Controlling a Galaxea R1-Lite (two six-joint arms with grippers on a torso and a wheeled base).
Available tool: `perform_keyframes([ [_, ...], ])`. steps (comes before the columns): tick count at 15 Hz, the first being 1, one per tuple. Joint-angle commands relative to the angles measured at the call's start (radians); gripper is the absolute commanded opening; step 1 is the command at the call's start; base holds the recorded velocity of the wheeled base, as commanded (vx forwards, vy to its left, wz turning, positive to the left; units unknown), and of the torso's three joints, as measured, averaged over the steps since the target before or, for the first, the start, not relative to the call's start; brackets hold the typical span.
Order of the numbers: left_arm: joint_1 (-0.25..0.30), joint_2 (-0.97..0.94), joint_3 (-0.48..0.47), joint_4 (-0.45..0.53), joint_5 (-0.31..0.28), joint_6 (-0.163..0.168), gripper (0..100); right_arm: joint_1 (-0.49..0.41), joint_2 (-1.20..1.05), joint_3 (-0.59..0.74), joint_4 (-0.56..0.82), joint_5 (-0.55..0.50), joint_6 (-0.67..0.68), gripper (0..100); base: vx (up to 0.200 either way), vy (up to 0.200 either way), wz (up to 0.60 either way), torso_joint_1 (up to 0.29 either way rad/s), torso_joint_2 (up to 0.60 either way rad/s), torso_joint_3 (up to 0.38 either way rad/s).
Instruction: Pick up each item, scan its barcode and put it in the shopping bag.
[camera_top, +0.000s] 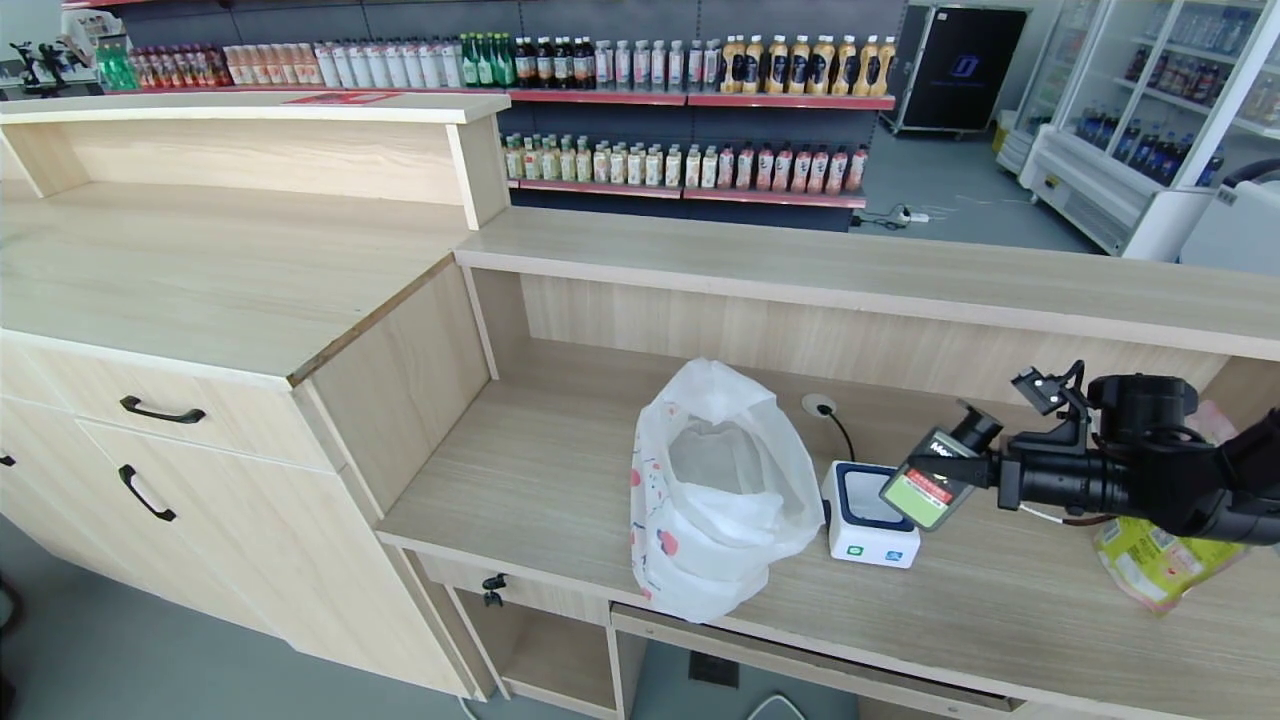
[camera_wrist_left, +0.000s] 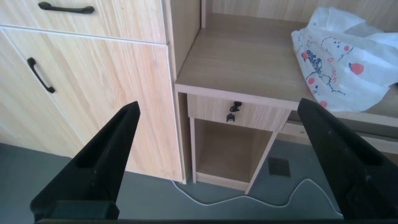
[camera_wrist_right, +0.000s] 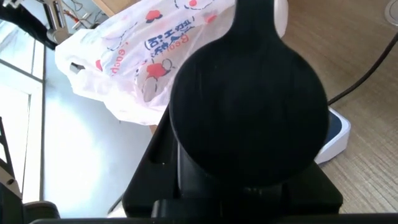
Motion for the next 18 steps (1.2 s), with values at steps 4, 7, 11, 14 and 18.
perform_keyframes([
  [4, 0.0, 0.001, 0.0, 0.0, 0.0, 0.001, 100, -0.003, 0.001, -0.001, 0.001, 0.0, 0.002, 0, 0.0, 0.0, 0.0, 0.0, 0.0, 0.0],
  [7, 0.0, 0.001, 0.0, 0.0, 0.0, 0.0, 100, -0.005, -0.226, 0.088, 0.012, -0.001, 0.001, 0, 0.0, 0.0, 0.0, 0.0, 0.0, 0.0],
  [11, 0.0, 0.001, 0.0, 0.0, 0.0, 0.0, 100, -0.167, -0.814, 0.464, 0.034, -0.202, -0.088, 0, 0.0, 0.0, 0.0, 0.0, 0.0, 0.0],
  [14, 0.0, 0.001, 0.0, 0.0, 0.0, 0.0, 100, -0.307, -1.004, 0.469, 0.236, -0.346, -0.148, 0, 0.0, 0.0, 0.0, 0.0, 0.0, 0.0],
  [18, 0.0, 0.001, 0.0, 0.0, 0.0, 0.0, 100, -0.304, -0.995, 0.463, 0.224, -0.483, -0.183, 0, 0.0, 0.0, 0.0, 0.0, 0.0, 0.0],
])
